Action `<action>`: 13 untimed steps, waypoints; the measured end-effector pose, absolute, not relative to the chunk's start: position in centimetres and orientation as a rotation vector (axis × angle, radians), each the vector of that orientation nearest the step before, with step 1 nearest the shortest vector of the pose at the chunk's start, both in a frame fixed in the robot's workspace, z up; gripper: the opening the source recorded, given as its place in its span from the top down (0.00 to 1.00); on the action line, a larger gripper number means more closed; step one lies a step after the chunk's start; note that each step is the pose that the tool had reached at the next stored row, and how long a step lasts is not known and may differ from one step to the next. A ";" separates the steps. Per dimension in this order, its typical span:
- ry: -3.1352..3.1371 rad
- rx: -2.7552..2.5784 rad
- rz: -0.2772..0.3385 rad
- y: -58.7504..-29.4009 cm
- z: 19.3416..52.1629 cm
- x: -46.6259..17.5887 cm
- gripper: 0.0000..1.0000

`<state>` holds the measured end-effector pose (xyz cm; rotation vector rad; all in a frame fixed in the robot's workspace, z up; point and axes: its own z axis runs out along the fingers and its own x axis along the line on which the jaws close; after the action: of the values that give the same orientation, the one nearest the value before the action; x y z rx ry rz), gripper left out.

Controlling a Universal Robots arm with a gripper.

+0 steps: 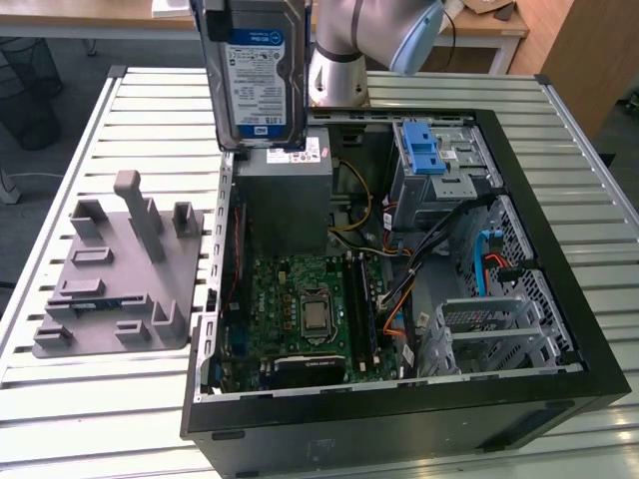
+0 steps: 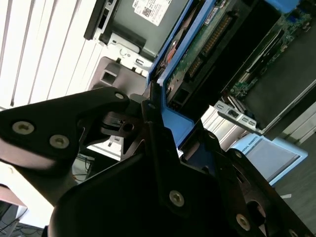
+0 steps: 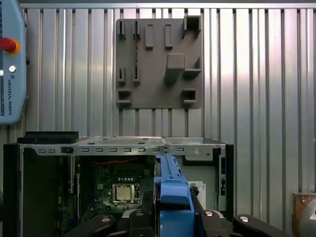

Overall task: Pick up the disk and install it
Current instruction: 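Pick up the disk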

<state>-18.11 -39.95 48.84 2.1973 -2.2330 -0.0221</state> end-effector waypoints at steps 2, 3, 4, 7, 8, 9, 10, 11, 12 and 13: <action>-2.233 2.197 -0.022 -40.0 48.8 -17.2 0.64; -2.233 2.198 -0.022 -40.0 48.8 -16.8 0.64; -2.233 2.197 -0.022 -40.0 48.8 -16.3 0.64; -2.233 2.198 -0.022 -40.0 48.7 -14.9 0.64; -2.233 2.197 -0.022 -40.0 48.7 -14.5 0.64; -2.233 2.197 -0.022 -40.0 48.7 -14.0 0.64; -2.233 2.197 -0.022 -40.0 48.7 -13.6 0.64; -2.233 2.197 -0.022 -40.0 48.6 -13.1 0.64; -2.233 2.197 -0.022 -40.0 48.6 -12.6 0.64; -2.233 2.198 -0.022 -40.0 48.6 -12.2 0.64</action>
<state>-12.20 -39.95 48.61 2.1975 -2.2329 -0.0221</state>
